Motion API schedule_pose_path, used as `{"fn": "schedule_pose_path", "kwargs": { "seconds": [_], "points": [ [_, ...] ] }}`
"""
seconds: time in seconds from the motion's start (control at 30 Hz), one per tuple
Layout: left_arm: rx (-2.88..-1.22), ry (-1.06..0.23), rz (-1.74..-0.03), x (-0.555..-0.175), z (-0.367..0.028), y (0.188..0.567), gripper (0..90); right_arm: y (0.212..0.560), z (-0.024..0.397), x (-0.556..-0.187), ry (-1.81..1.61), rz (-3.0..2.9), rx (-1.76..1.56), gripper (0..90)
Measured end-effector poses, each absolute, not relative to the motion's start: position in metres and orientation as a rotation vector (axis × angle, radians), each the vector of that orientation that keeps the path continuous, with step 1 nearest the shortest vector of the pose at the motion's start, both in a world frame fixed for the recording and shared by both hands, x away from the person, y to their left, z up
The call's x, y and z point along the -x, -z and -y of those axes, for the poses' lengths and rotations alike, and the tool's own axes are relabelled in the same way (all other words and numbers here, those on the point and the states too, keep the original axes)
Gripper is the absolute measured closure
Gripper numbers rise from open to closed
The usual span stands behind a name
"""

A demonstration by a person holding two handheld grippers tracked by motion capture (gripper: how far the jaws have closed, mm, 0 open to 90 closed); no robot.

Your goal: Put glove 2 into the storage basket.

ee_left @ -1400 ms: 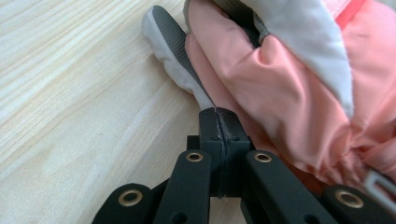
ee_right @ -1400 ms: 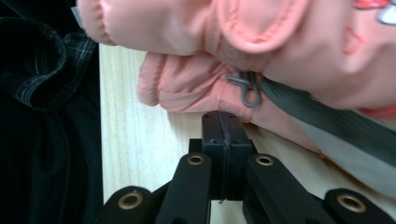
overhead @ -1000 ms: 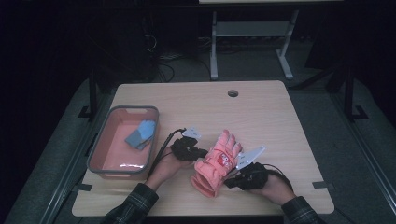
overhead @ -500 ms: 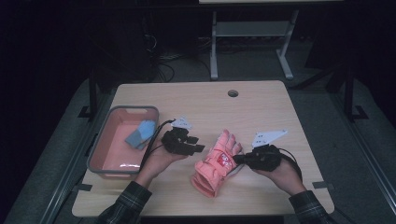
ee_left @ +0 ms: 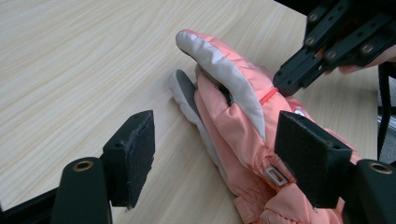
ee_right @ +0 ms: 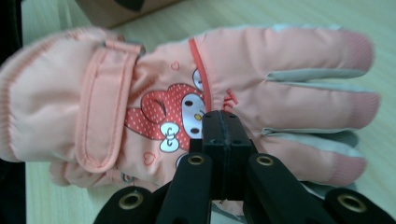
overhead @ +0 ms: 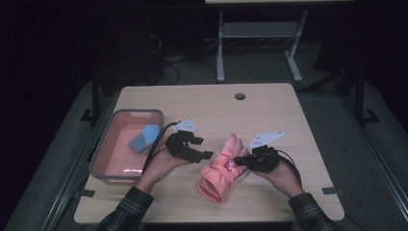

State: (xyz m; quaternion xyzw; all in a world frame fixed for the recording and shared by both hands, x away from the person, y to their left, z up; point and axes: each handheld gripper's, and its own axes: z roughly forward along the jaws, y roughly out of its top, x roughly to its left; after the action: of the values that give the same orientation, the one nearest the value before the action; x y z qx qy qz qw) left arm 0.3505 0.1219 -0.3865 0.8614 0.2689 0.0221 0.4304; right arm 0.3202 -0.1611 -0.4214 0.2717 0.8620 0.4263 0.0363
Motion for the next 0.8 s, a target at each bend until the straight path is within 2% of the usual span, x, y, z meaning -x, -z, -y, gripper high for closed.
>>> {"fn": "schedule_pose_path", "kwargs": {
  "seconds": [0.33,0.8],
  "points": [
    [-2.171,-0.043,-0.652,-0.349,-0.115,0.391,24.3,0.439,0.151,-0.322,-1.195,-2.716,-0.852,90.0],
    [-2.219,0.034,-0.637,-0.358,-0.078,0.412,18.3,0.447,0.144,-0.318,-1.138,-2.708,-0.831,90.0]
  ]
}}
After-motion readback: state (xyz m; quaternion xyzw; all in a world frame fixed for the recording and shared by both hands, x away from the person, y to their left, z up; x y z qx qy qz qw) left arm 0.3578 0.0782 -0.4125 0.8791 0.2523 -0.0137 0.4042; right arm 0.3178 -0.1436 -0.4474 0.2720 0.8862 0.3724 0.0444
